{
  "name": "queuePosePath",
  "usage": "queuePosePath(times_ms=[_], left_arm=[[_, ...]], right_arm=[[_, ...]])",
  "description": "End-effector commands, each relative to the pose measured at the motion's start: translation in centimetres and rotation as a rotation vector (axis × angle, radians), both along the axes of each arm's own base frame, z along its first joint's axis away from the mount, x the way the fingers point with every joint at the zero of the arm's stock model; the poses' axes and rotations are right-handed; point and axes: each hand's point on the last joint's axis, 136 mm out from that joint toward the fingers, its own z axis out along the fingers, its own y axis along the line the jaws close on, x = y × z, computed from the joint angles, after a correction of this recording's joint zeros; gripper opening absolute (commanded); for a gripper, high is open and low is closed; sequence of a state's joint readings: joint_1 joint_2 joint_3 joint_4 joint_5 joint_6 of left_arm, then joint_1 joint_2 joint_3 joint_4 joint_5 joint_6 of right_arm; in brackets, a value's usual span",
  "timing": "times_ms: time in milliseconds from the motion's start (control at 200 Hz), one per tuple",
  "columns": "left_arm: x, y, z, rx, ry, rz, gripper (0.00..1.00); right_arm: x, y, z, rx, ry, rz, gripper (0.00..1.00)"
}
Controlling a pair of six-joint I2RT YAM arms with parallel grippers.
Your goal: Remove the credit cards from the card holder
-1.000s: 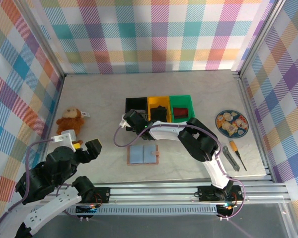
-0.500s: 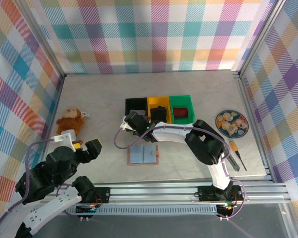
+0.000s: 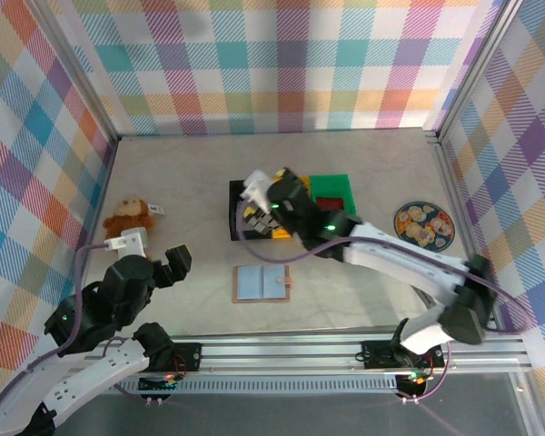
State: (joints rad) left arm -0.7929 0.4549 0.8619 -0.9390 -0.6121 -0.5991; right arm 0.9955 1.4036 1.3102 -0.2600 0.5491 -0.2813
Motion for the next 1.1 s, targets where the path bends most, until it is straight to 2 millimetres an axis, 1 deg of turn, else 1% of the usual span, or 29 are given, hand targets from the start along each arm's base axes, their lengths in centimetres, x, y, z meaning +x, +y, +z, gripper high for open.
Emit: queuePosePath(times_ms=[0,85,145,195,240,280,290,330,385,415,470,530,575,620,655,680,705,755,795,815,855,865,895,915,975,1025,1060,1085,1095], left_arm=[[2.4,1.0,1.0,0.135,-0.104,0.104,1.00],[4.0,1.1,-0.2,0.284,-0.099,0.148,1.00],[4.9,1.0,-1.0,0.318,-0.068,0.184,1.00],[5.9,0.4,-1.6,0.341,-0.047,0.164,1.00],[6.8,0.7,-2.4,0.368,-0.032,0.185,1.00],[7.6,1.2,-3.7,0.363,-0.003,0.212,1.00],[7.8,1.2,-4.0,0.357,0.005,0.206,1.00],[8.7,1.3,-5.6,0.354,0.051,0.181,1.00],[9.6,3.1,-7.2,0.325,0.111,0.254,1.00],[10.0,3.7,-8.0,0.300,0.140,0.267,1.00],[11.1,4.0,-9.2,0.280,0.163,0.235,1.00],[11.8,5.7,-9.8,0.310,0.154,0.301,1.00],[12.8,6.4,-9.9,0.318,0.116,0.321,1.00],[13.6,7.1,-11.0,0.301,0.098,0.336,1.00],[14.2,6.9,-12.2,0.281,0.096,0.301,1.00],[14.6,7.2,-12.8,0.279,0.095,0.300,1.00],[14.9,7.4,-13.2,0.288,0.089,0.308,1.00],[15.8,6.9,-13.7,0.294,0.050,0.275,1.00],[16.4,6.6,-14.0,0.294,0.024,0.255,1.00],[16.6,6.6,-14.4,0.295,0.021,0.259,1.00],[17.2,6.4,-15.1,0.294,0.008,0.249,1.00],[17.5,6.3,-15.1,0.300,-0.002,0.245,1.00],[18.0,6.3,-15.3,0.301,0.007,0.247,1.00],[18.5,6.2,-15.1,0.291,-0.011,0.247,1.00],[19.9,5.1,-14.7,0.304,-0.077,0.179,1.00],[20.5,5.7,-14.7,0.347,-0.081,0.207,1.00],[20.9,6.0,-15.4,0.326,-0.110,0.219,1.00],[21.0,5.5,-16.0,0.307,-0.130,0.176,1.00],[20.9,5.2,-16.6,0.302,-0.117,0.153,1.00]], right_arm=[[-0.1,-6.4,-1.1,0.129,0.110,-0.178,0.99],[0.1,-12.7,-0.7,0.288,0.099,-0.352,0.99],[0.1,-16.5,-0.9,0.380,0.062,-0.434,0.99],[0.1,-19.2,-2.1,0.408,0.022,-0.504,0.99],[0.3,-20.8,-3.1,0.431,-0.006,-0.550,0.99],[0.5,-22.3,-4.2,0.429,-0.023,-0.602,0.99],[0.5,-22.7,-4.9,0.420,-0.022,-0.618,0.99],[0.9,-24.1,-5.9,0.416,-0.033,-0.674,0.99],[1.4,-25.7,-7.9,0.399,-0.030,-0.724,0.99],[1.6,-26.5,-8.3,0.408,-0.049,-0.748,0.99],[2.1,-27.9,-9.2,0.425,-0.093,-0.778,0.99],[2.7,-28.7,-10.9,0.426,-0.099,-0.766,0.99],[3.3,-29.1,-12.4,0.429,-0.081,-0.750,0.99],[3.7,-29.6,-13.9,0.471,-0.044,-0.758,0.99],[4.1,-30.1,-14.8,0.508,-0.009,-0.795,0.99],[4.5,-30.2,-15.1,0.490,-0.004,-0.795,0.99],[5.1,-29.8,-15.2,0.437,-0.020,-0.743,0.99],[5.6,-27.6,-15.8,0.316,-0.017,-0.536,0.99],[5.8,-26.7,-16.0,0.333,0.013,-0.448,0.99],[6.1,-27.1,-16.3,0.362,0.023,-0.465,0.99],[6.7,-29.2,-17.8,0.421,0.053,-0.593,0.99],[7.0,-29.6,-17.8,0.437,0.042,-0.612,0.99],[7.3,-30.4,-18.7,0.467,0.050,-0.639,0.99],[7.5,-30.7,-18.7,0.494,0.037,-0.637,0.99],[7.9,-29.9,-19.0,0.485,0.036,-0.562,0.99],[8.4,-29.7,-20.5,0.489,0.065,-0.548,0.99],[9.0,-29.5,-21.4,0.499,0.064,-0.524,0.99],[9.4,-30.1,-21.7,0.500,0.063,-0.558,0.99],[9.3,-30.4,-22.1,0.496,0.082,-0.583,0.99]])
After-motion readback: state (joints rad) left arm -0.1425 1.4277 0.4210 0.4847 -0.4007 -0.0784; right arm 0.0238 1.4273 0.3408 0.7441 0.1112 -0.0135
